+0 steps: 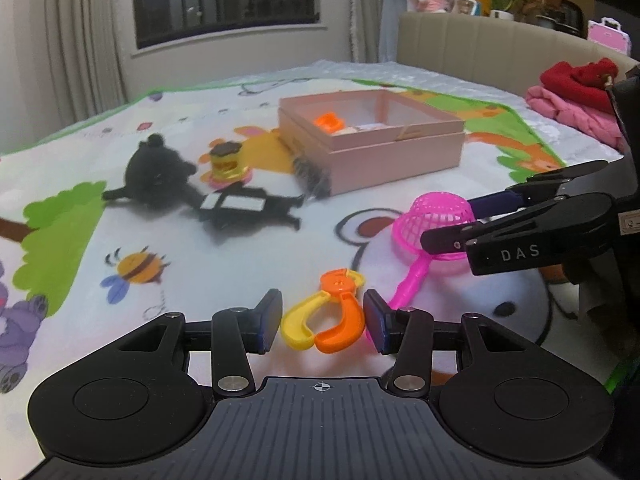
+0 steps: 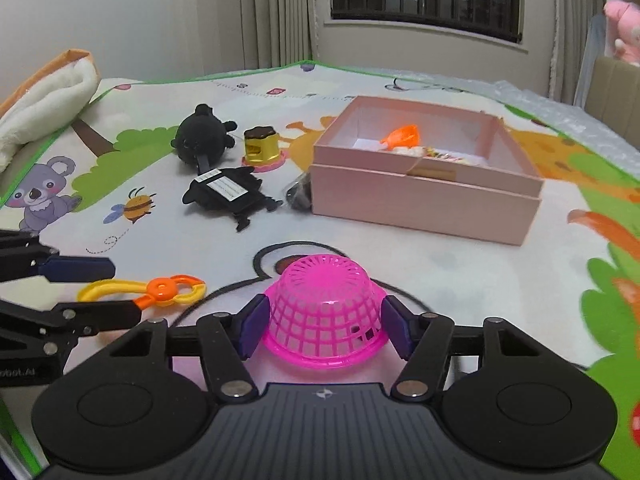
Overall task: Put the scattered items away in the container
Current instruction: 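Grasp the orange-yellow clip toy with the left tool, then lift the clip toy with the left tool while the right tool holds the pink net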
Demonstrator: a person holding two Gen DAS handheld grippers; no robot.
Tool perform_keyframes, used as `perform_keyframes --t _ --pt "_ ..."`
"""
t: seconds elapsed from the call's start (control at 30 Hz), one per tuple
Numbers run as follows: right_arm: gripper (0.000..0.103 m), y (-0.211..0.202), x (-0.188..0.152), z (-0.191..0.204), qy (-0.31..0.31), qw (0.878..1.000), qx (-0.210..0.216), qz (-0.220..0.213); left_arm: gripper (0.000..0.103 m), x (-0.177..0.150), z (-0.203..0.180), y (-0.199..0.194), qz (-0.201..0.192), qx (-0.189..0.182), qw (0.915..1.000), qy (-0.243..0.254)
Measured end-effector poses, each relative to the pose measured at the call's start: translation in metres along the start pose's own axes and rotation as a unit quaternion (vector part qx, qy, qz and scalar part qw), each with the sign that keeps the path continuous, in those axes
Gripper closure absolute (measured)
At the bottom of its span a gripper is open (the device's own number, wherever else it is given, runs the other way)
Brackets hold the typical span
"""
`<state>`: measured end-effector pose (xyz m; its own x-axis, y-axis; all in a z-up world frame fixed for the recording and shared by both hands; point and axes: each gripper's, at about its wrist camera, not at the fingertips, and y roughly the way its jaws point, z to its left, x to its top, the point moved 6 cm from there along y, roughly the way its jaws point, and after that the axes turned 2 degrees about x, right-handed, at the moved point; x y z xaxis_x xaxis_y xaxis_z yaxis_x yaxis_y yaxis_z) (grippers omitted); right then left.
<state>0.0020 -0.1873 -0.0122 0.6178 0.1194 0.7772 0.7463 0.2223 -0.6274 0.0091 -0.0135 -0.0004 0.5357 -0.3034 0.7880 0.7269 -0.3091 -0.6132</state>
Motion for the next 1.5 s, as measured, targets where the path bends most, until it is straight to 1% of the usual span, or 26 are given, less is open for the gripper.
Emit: perform_keyframes --t 0.13,0.27,0.37,0.43,0.53,0.57,0.6,0.63,0.7,0.77,0.83,0.9,1.03,1.1,1.13,1.17,1.2,1.23,1.3,1.33,1.4,1.5 --pt "0.041 -0.012 -0.006 -0.010 -0.012 1.000 -0.012 -0.006 0.053 -0.006 -0.011 0.008 0.016 -0.010 0.9998 0.002" --pt "0.042 -0.013 -0.018 -0.018 -0.003 1.000 -0.013 0.002 0.052 -0.011 -0.012 0.019 0.032 -0.011 0.9994 -0.003" --pt "0.041 -0.015 -0.023 -0.019 0.000 1.000 -0.011 -0.001 0.049 -0.008 -0.011 0.027 0.034 -0.011 0.9993 -0.009" --pt "0.041 -0.015 -0.024 -0.018 -0.001 1.000 -0.014 -0.003 0.049 -0.004 -0.012 0.032 0.033 -0.008 0.9994 -0.004" --pt "0.040 -0.015 -0.024 -0.016 -0.001 1.000 -0.015 -0.005 0.051 0.000 -0.017 0.039 0.034 -0.005 0.9994 0.011" --pt "0.038 -0.015 -0.024 -0.016 0.001 1.000 -0.014 -0.005 0.056 0.000 -0.018 0.040 0.034 -0.004 0.9993 0.015" --pt "0.033 -0.014 -0.024 -0.016 0.003 1.000 -0.014 -0.005 0.058 0.000 -0.019 0.040 0.033 -0.005 0.9992 0.019" --pt "0.031 -0.015 -0.024 -0.017 0.004 1.000 -0.016 -0.006 0.059 -0.001 -0.020 0.037 0.033 -0.005 0.9992 0.023" --pt "0.028 -0.015 -0.026 -0.018 0.003 1.000 -0.016 -0.006 0.056 -0.004 -0.020 0.030 0.036 -0.011 0.9988 0.030" --pt "0.024 -0.016 -0.028 -0.019 0.004 1.000 -0.017 -0.006 0.034 -0.011 -0.018 0.020 0.043 -0.021 0.9978 0.047" --pt "0.020 -0.016 -0.030 -0.022 0.007 1.000 -0.020 -0.007 0.026 -0.018 -0.011 0.012 0.045 -0.007 0.9969 0.064" --pt "0.018 -0.014 -0.031 -0.026 0.014 1.000 -0.022 -0.009 0.025 -0.021 0.003 0.008 0.046 0.016 0.9969 0.061" --pt "0.012 -0.011 -0.033 -0.029 0.031 0.999 -0.024 -0.013 0.024 -0.020 0.040 0.009 0.048 0.082 0.9949 0.033" --pt "0.011 -0.012 -0.035 -0.029 0.030 0.999 -0.026 -0.017 0.020 -0.019 0.058 0.010 0.049 0.112 0.9925 0.009" --pt "0.008 -0.012 -0.036 -0.029 0.030 0.999 -0.026 -0.019 0.019 -0.017 0.065 0.009 0.047 0.119 0.9917 -0.005" --pt "0.007 -0.012 -0.037 -0.029 0.032 0.999 -0.027 -0.021 0.017 -0.015 0.067 0.008 0.041 0.111 0.9929 -0.016" --pt "0.005 -0.012 -0.038 -0.029 0.033 0.999 -0.029 -0.022 0.014 -0.013 0.065 0.005 0.033 0.086 0.9954 -0.024" --pt "0.003 -0.011 -0.038 -0.029 0.033 0.999 -0.029 -0.023 0.004 -0.010 0.060 0.002 0.025 0.058 0.9976 -0.030" --pt "0.001 -0.010 -0.039 -0.029 0.033 0.999 -0.027 -0.025 0.004 -0.006 0.043 0.001 0.018 0.010 0.9994 -0.028" --pt "0.000 -0.010 -0.039 -0.029 0.034 0.999 -0.027 -0.025 0.003 -0.004 0.034 0.003 0.018 -0.005 0.9996 -0.023" --pt "0.000 -0.010 -0.039 -0.029 0.035 0.999 -0.026 -0.026 0.003 -0.002 0.015 0.009 0.018 -0.016 0.9997 -0.010" --pt "0.000 -0.011 -0.040 -0.029 0.036 0.999 -0.025 -0.028 0.002 0.002 -0.008 0.024 0.023 -0.008 0.9997 0.007"
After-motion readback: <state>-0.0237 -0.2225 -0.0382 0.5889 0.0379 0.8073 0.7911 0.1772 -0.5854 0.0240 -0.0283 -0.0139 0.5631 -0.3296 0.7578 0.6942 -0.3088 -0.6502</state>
